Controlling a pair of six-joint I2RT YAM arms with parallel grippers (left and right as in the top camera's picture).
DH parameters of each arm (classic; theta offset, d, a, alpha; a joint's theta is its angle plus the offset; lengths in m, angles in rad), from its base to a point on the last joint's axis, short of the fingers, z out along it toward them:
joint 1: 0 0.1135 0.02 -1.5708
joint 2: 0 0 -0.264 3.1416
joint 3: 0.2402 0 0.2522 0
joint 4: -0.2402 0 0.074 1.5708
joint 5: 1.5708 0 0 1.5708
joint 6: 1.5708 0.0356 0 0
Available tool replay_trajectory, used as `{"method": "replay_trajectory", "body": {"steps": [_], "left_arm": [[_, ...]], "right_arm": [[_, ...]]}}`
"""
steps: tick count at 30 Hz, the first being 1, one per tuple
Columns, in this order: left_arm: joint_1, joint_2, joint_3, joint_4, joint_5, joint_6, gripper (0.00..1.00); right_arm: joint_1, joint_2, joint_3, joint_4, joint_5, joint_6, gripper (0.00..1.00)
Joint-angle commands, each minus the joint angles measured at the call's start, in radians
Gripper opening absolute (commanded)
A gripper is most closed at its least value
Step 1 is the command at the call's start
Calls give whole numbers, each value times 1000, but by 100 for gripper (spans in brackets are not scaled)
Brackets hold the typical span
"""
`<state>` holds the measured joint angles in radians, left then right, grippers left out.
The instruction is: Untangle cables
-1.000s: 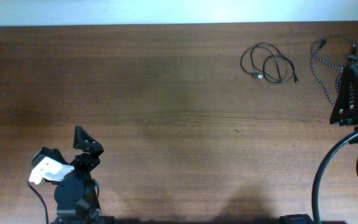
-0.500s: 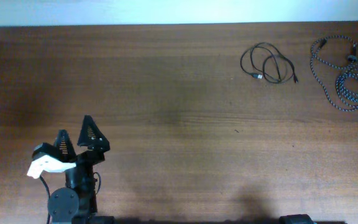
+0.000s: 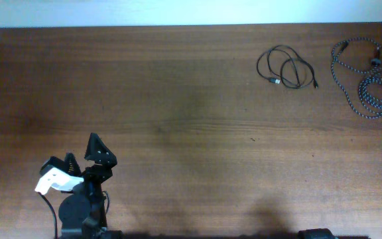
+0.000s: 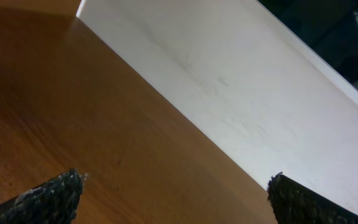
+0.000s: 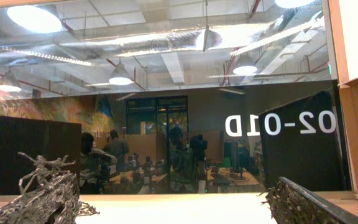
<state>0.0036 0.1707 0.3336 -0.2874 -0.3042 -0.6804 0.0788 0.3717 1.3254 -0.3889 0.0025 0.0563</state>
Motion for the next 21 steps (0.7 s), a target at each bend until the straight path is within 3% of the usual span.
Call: {"method": "replay_trajectory", "body": {"steps": [1, 4, 9, 11, 12, 14, 15, 21], "left_arm": [[6, -37, -9, -8, -14, 22, 99], [6, -152, 2, -133, -26, 22, 99], [6, -158, -150, 102, -32, 22, 99], [6, -157, -306, 360, -32, 23, 99], [6, -157, -325, 378, -34, 28, 99], [6, -155, -324, 343, -30, 84, 99], [6, -155, -324, 269, 3, 205, 99], [6, -153, -324, 229, 24, 269, 99]], "right_arm": [[5, -6, -3, 0, 9, 4, 99], [5, -6, -3, -1, 9, 4, 99], [5, -6, -3, -2, 9, 4, 99], [5, -6, -3, -3, 8, 4, 99], [5, -6, -3, -3, 9, 4, 99], [5, -6, -3, -3, 9, 4, 99], [5, -6, -3, -3, 9, 4, 99], [5, -6, -3, -3, 6, 4, 99]]}}
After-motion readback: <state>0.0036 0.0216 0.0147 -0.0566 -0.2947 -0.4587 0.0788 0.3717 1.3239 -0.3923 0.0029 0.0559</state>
